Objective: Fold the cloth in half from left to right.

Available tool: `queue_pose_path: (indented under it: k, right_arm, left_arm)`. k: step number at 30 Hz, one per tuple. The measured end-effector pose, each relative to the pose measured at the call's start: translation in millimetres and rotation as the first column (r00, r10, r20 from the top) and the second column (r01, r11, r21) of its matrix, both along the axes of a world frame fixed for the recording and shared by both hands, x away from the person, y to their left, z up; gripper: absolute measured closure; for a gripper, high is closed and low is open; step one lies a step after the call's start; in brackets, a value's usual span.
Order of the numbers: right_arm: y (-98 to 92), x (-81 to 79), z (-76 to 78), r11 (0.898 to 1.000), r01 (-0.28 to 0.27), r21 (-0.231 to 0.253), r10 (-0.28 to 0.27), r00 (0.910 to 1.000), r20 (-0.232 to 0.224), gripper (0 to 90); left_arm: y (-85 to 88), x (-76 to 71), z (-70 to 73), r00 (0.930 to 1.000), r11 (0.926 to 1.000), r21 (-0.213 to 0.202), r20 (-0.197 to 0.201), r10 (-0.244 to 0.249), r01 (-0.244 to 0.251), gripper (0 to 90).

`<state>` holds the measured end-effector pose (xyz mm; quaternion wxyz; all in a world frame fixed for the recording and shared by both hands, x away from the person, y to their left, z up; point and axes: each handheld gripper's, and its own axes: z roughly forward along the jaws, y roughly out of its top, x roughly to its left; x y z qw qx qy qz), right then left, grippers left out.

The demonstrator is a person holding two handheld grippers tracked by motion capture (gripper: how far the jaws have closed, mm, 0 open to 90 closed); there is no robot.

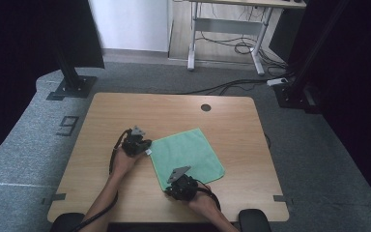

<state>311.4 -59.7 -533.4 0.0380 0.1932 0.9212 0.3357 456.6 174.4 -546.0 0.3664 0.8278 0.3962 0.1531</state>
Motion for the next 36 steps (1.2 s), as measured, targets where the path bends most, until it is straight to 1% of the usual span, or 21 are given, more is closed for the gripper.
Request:
queue_pose_path:
  k: [2,3,5,6,10,12,17,21,24,27,29,33,36]
  right_arm:
    - [0.5,-0.1,0.1,1.000,0.000,0.000,0.000,1.0000,-0.001,83.6]
    - [0.9,-0.2,0.3,1.000,0.000,0.001,0.000,1.0000,-0.004,83.6]
    - [1.9,-0.1,0.5,1.000,-0.008,0.006,0.008,1.0000,-0.005,83.6]
    - [2.6,-0.3,0.8,1.000,-0.011,0.007,0.011,0.9999,-0.008,83.6]
    - [6.3,-0.7,2.1,1.000,-0.022,0.021,0.022,0.9996,-0.018,83.6]
    - [10.0,-1.1,3.1,0.999,-0.034,0.024,0.034,0.9993,-0.018,83.5]
    - [24.4,-3.7,5.9,0.997,-0.073,0.029,0.073,0.9973,-0.010,83.5]
    - [37.6,-4.7,10.3,0.994,-0.099,0.047,0.099,0.9950,-0.008,83.5]
    - [47.6,-6.7,14.4,0.990,-0.125,0.058,0.125,0.9922,0.002,83.5]
    - [50.0,-7.9,17.2,0.989,-0.135,0.058,0.134,0.9908,0.013,83.6]
    - [47.3,-7.7,19.4,0.990,-0.128,0.063,0.128,0.9917,0.016,83.8]
    - [34.6,-5.3,24.7,0.992,-0.101,0.078,0.099,0.9948,0.025,83.9]
    - [21.6,-2.7,28.4,0.994,-0.069,0.086,0.067,0.9973,0.030,83.9]
  left_arm:
    - [-0.1,-0.4,-0.1,0.9999,0.9999,-0.010,-0.006,0.010,-0.010,88.6]
    - [1.2,0.3,-0.1,0.9998,0.9997,-0.019,-0.013,0.012,-0.012,88.7]
    - [4.1,1.4,0.5,0.9988,0.9987,-0.040,-0.039,0.029,-0.030,88.8]
    - [5.4,1.4,1.3,0.9983,0.9986,-0.035,-0.044,0.038,-0.039,88.9]
    - [11.9,-1.2,3.7,0.9976,0.9988,-0.013,-0.050,0.047,-0.048,89.0]
    - [16.6,-3.3,4.1,0.9970,0.9983,-0.015,-0.054,0.056,-0.057,88.9]
    - [35.7,-10.1,6.6,0.9940,0.9962,-0.017,-0.070,0.084,-0.085,88.9]
    - [53.3,-17.5,15.2,0.9910,0.9929,-0.020,-0.068,0.116,-0.117,88.9]
    - [61.8,-21.3,20.3,0.9891,0.9909,-0.017,-0.065,0.132,-0.134,88.9]
    - [64.5,-21.7,23.7,0.9888,0.9904,-0.019,-0.062,0.135,-0.137,88.9]
    - [62.9,-20.3,26.4,0.9889,0.9900,-0.027,-0.059,0.137,-0.138,88.9]
    - [52.6,-14.9,32.2,0.9907,0.9912,-0.034,-0.049,0.126,-0.128,88.9]
    - [42.9,-9.2,37.7,0.9927,0.9928,-0.032,-0.039,0.114,-0.115,88.8]
